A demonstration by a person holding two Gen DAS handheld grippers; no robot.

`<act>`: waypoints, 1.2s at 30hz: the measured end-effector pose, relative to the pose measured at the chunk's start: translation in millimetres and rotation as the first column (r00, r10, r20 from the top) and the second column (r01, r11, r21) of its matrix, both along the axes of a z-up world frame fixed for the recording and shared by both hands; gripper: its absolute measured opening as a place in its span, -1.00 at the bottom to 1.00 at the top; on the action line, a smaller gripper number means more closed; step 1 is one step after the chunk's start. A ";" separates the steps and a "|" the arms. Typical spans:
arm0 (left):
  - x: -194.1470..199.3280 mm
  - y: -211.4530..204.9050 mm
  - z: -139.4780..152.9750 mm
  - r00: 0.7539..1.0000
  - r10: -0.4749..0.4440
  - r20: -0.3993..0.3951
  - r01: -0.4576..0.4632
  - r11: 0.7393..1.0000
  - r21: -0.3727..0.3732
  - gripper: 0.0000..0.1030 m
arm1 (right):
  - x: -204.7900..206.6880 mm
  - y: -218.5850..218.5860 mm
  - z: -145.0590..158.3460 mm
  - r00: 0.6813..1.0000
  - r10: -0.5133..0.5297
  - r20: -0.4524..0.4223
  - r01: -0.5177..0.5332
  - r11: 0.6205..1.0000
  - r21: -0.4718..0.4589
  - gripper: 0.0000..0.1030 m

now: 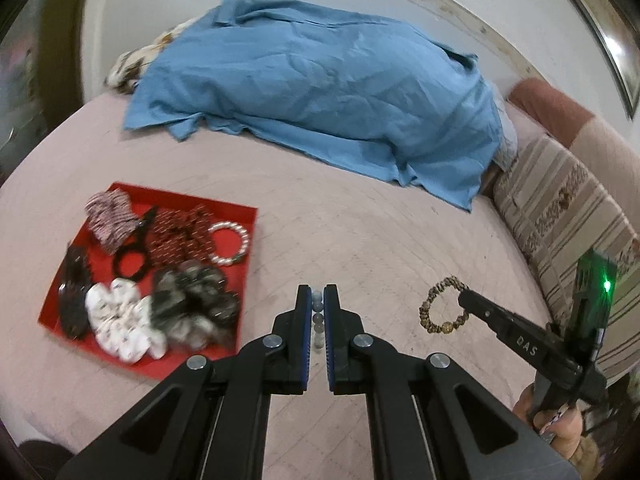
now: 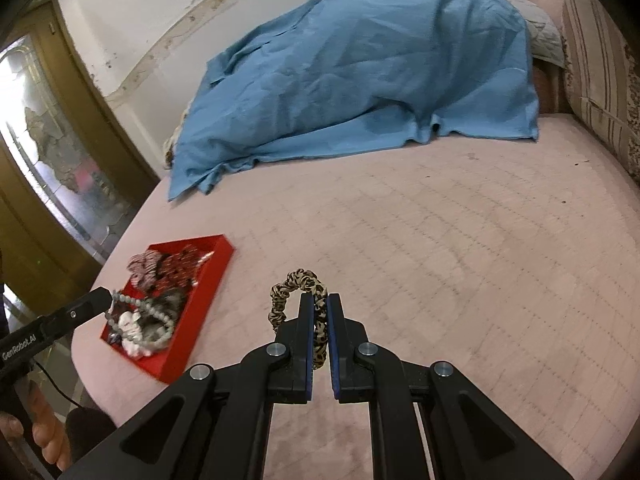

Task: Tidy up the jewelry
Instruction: 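Carry the bead bracelet and leopard hair tie over the red tray with both tools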

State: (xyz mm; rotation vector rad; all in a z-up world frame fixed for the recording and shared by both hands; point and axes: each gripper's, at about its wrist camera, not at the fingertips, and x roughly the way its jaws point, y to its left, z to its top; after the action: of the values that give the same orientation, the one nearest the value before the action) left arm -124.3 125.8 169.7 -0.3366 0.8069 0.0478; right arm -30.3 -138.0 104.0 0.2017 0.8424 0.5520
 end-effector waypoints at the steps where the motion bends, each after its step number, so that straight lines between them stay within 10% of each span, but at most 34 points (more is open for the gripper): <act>1: -4.3 7.4 0.9 1.000 0.017 0.001 -0.017 1.000 -0.017 -0.89 | -3.6 2.1 1.3 1.000 0.006 0.002 -0.006 1.000 0.003 -0.87; 17: -64.3 114.2 17.3 0.958 0.284 0.029 -0.281 0.957 -0.074 -0.89 | -50.1 57.5 23.8 0.987 0.153 0.045 -0.153 0.988 0.008 -0.86; 36: -84.0 157.9 6.7 0.933 0.359 0.038 -0.357 0.933 -0.045 -0.89 | -77.7 130.7 28.6 0.951 0.307 0.042 -0.305 0.951 -0.047 -0.86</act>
State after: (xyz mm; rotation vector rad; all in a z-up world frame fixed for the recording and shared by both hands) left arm -208.3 283.7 176.4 -0.5162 0.6937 0.3666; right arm -108.0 -7.3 132.6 0.0190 0.8421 0.8268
